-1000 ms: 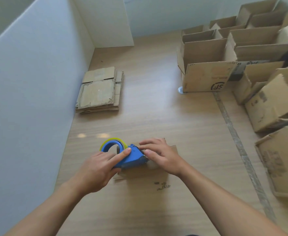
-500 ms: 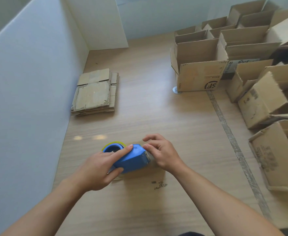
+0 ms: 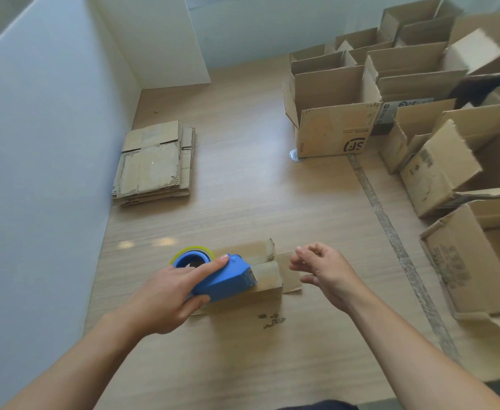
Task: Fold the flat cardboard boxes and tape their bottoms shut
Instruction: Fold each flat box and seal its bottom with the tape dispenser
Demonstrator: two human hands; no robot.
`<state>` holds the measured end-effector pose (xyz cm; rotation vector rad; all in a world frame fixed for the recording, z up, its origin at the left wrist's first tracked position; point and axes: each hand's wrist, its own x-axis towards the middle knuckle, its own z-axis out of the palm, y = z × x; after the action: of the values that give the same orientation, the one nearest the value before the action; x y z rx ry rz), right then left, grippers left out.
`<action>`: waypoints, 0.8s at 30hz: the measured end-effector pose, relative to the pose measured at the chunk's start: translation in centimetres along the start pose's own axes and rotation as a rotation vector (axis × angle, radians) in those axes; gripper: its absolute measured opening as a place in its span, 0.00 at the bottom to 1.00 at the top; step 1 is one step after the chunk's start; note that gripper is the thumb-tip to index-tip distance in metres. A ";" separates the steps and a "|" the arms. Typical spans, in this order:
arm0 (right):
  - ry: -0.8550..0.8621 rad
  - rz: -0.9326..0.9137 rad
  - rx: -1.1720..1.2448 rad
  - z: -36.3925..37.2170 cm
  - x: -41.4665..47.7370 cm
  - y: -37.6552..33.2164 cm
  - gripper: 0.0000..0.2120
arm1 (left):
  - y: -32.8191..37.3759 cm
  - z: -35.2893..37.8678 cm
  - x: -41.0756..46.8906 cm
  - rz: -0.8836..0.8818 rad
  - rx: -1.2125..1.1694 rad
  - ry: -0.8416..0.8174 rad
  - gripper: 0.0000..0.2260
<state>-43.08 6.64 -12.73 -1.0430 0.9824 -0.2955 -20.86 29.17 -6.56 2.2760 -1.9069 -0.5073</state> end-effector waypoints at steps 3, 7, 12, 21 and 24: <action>0.036 -0.014 -0.048 0.7 0.6 -0.3 0.08 | -0.1 0.0 0.1 -0.013 0.002 -0.018 0.32; 0.083 0.018 -0.124 1.2 1.5 0.2 0.09 | 0.1 0.0 0.2 -0.016 0.005 -0.012 0.34; 0.101 0.119 -0.204 2.0 2.3 1.0 0.07 | 0.2 0.0 0.0 -0.029 0.002 -0.010 0.33; 0.101 0.182 -0.365 3.2 1.8 2.2 0.31 | 0.0 -0.1 0.1 -0.032 0.013 -0.026 0.30; 0.167 -0.110 -0.515 3.8 1.6 1.2 0.13 | 0.3 -0.3 0.2 -0.040 0.005 -0.036 0.30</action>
<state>-39.39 8.47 -14.04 -1.5634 1.1861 -0.2256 -21.04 28.88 -6.23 2.3279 -1.8847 -0.5531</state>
